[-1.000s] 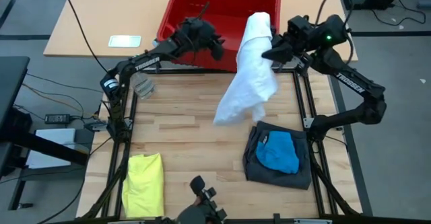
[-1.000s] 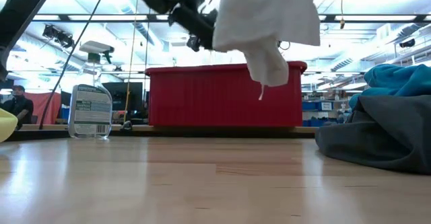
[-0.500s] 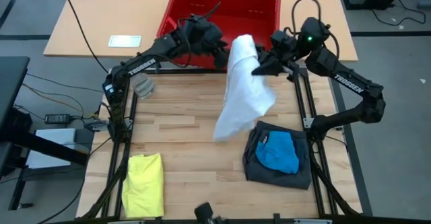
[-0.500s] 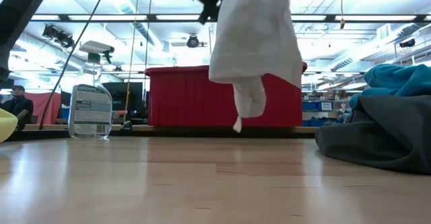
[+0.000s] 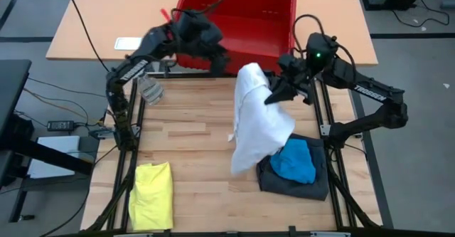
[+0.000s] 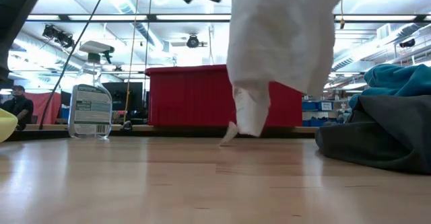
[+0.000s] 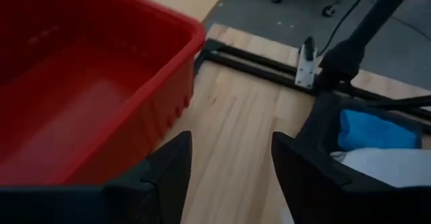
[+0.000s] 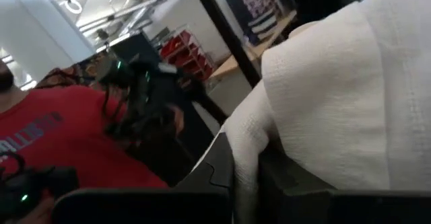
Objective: Fold laundry
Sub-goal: Remove the white polo from the red laundry bin
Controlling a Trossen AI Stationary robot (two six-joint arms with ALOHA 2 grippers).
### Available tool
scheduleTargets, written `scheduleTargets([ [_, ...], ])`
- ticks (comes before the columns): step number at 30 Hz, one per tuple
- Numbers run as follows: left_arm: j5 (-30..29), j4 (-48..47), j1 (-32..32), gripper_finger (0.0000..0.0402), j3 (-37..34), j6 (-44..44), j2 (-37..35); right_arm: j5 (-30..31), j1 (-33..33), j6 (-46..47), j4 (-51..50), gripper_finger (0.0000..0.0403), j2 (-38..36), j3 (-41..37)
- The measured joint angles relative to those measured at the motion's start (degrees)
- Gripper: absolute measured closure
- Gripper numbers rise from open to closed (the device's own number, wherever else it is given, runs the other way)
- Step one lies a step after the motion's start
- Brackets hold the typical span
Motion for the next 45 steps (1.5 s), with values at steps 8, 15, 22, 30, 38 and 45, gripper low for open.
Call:
scheduleTargets([
  [8,1.35,-2.19,-0.12,0.0191,-2.21,-2.73,-7.48,5.88,3.61,-9.29,-15.85,0.0369,-0.04,0.0],
  [15,5.86,-2.2,-4.77,0.0191,-2.22,-4.31,-8.04,9.49,6.24,-11.53,-22.39,0.0369,0.28,0.0],
  [22,7.73,-1.91,-11.1,0.0175,-2.24,0.43,-7.63,11.85,10.84,-14.65,-22.77,0.0369,1.23,0.0],
  [30,8.88,-3.77,-15.8,0.011,-2.26,8.13,-4.34,18.33,12.45,-13.73,-20.69,0.0369,8.39,0.0],
  [38,12.06,-16.33,-19.47,0.0093,-2.29,17.0,0.79,16.84,13.04,-12.74,-16.22,0.0368,14.73,0.0],
  [45,13.57,-18.38,-20.31,0.011,-2.29,21.78,4.38,17.84,13.24,-13.17,-15.87,0.0368,16.29,-0.02],
])
